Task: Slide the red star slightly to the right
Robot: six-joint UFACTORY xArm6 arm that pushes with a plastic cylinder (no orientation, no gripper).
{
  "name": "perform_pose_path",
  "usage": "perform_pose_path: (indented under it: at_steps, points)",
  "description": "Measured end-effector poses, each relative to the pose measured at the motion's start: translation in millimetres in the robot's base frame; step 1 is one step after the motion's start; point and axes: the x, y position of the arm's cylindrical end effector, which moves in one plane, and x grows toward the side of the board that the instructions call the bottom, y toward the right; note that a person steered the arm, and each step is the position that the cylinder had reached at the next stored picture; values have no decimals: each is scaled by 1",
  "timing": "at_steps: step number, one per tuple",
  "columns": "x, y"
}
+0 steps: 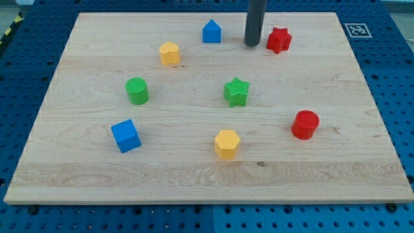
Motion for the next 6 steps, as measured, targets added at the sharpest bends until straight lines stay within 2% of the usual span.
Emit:
perform_pose_path:
  at_steps: [6]
  points:
    - [28,66]
